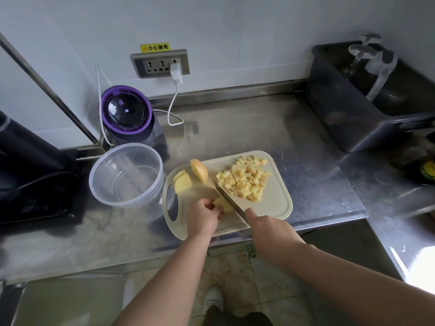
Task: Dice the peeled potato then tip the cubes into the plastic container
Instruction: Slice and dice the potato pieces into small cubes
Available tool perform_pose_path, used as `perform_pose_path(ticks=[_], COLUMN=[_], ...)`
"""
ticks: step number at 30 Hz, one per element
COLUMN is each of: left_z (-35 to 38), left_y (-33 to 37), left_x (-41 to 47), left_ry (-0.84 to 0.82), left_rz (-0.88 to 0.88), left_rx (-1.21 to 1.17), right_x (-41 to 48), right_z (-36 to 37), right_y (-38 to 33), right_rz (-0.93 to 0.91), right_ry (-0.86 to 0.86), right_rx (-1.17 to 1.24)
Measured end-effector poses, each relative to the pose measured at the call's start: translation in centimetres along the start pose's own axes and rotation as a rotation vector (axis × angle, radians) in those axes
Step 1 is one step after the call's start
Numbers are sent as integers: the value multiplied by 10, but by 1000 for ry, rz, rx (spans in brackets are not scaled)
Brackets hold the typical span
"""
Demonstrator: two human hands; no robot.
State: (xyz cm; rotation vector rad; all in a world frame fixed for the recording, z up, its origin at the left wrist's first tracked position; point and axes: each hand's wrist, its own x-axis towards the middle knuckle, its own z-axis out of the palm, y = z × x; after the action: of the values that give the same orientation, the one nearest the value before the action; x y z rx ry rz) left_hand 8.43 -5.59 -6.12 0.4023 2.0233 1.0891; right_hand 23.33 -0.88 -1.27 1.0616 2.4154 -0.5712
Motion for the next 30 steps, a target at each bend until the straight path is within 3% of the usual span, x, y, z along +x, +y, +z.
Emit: perform_pose_path(ticks=[8, 15, 30], left_z=[0, -6, -1], left_y=[0, -1, -6], left_x=[1, 4, 12], left_ry=[4, -55, -19], left_rz=[-88, -80, -74], left_rx=[-69, -41, -83], right_x=[4, 0, -15], right_z=[-9, -23, -15], right_y=[8, 12, -8], right_rz=[-66, 14, -59], right_ry=[-37, 69, 30], right_rx=[-78, -13, -76])
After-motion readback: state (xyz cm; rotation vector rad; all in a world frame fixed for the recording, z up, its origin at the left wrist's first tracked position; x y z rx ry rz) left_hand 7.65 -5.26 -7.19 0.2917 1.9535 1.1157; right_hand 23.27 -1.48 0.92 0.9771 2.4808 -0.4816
